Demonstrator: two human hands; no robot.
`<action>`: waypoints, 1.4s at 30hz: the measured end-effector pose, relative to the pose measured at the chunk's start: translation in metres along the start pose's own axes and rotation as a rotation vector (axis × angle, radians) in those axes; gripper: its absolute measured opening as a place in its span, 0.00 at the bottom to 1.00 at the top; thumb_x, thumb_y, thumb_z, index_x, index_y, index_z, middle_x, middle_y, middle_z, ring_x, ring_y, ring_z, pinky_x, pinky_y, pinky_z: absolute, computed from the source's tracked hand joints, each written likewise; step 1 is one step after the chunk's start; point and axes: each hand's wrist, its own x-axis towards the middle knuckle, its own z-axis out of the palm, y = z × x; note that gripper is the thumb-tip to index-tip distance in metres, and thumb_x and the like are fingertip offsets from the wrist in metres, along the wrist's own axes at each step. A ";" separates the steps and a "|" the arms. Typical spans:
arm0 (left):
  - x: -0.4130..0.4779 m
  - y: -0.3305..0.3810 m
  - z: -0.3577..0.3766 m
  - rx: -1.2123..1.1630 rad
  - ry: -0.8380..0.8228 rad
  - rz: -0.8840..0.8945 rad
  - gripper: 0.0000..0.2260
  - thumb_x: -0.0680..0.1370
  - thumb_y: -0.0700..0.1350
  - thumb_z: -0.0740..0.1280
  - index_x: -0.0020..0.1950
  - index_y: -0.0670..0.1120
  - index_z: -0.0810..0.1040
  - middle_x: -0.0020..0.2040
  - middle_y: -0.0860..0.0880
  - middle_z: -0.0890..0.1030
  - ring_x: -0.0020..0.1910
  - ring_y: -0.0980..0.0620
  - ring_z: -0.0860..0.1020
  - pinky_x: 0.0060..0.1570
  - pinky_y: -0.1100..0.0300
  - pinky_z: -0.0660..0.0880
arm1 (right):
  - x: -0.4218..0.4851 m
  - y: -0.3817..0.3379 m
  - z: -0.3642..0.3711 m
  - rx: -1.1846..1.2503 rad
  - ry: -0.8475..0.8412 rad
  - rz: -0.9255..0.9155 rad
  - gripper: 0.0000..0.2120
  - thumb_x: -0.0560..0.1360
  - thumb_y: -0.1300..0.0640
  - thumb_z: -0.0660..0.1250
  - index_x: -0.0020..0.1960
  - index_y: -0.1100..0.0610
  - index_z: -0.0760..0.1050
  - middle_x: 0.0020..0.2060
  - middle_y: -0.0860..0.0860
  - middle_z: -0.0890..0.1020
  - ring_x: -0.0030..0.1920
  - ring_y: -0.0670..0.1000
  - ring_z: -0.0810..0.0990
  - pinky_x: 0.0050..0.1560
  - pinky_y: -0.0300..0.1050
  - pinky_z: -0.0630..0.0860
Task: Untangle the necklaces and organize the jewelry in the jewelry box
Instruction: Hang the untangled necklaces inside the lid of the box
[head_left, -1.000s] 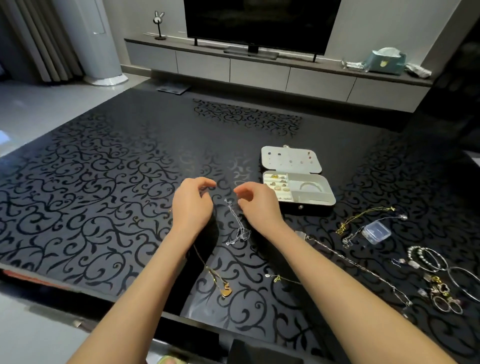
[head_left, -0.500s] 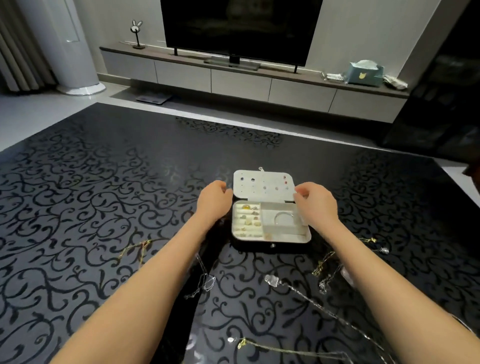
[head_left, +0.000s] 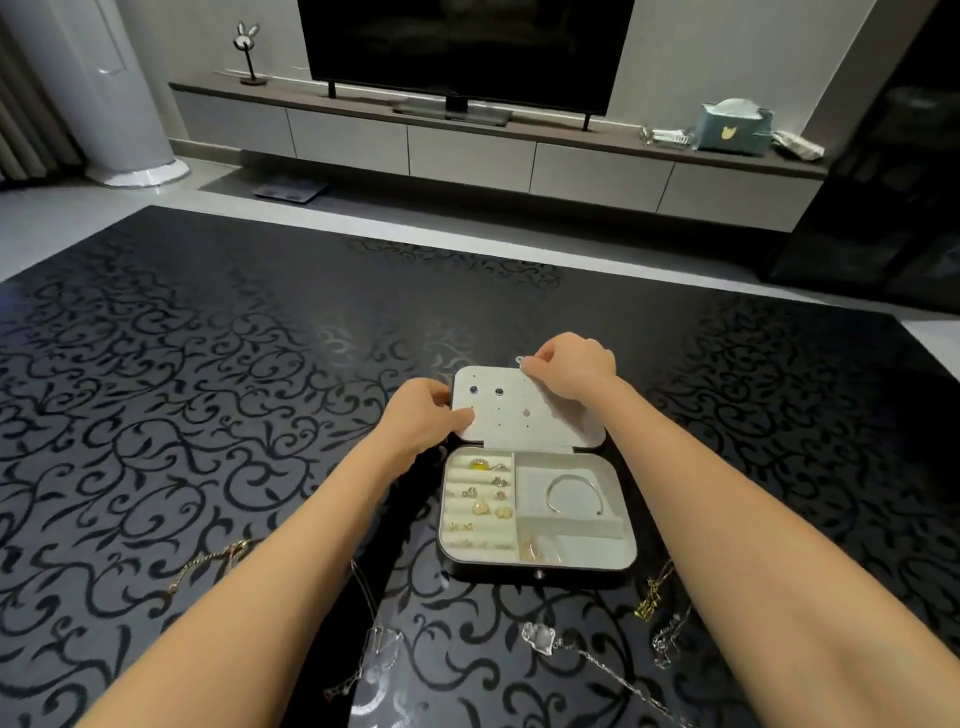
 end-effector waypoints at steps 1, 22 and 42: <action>-0.002 -0.003 0.000 -0.003 -0.002 0.014 0.09 0.73 0.43 0.71 0.47 0.38 0.80 0.39 0.45 0.77 0.38 0.50 0.72 0.41 0.57 0.66 | 0.001 -0.002 0.000 0.042 -0.031 0.000 0.16 0.76 0.44 0.62 0.39 0.52 0.80 0.38 0.49 0.81 0.51 0.55 0.77 0.61 0.54 0.68; -0.046 0.015 -0.013 -0.348 0.015 -0.088 0.19 0.82 0.56 0.52 0.45 0.53 0.80 0.64 0.37 0.74 0.66 0.39 0.69 0.63 0.49 0.66 | -0.117 -0.005 -0.050 0.140 0.388 -0.446 0.05 0.74 0.51 0.67 0.40 0.49 0.79 0.37 0.43 0.80 0.41 0.46 0.74 0.40 0.40 0.66; -0.116 -0.024 -0.068 0.602 0.026 -0.175 0.09 0.73 0.48 0.72 0.42 0.43 0.79 0.47 0.45 0.82 0.48 0.49 0.78 0.43 0.61 0.70 | -0.182 -0.004 -0.022 0.061 0.304 -0.467 0.07 0.76 0.51 0.63 0.46 0.50 0.79 0.44 0.42 0.81 0.47 0.46 0.76 0.47 0.45 0.72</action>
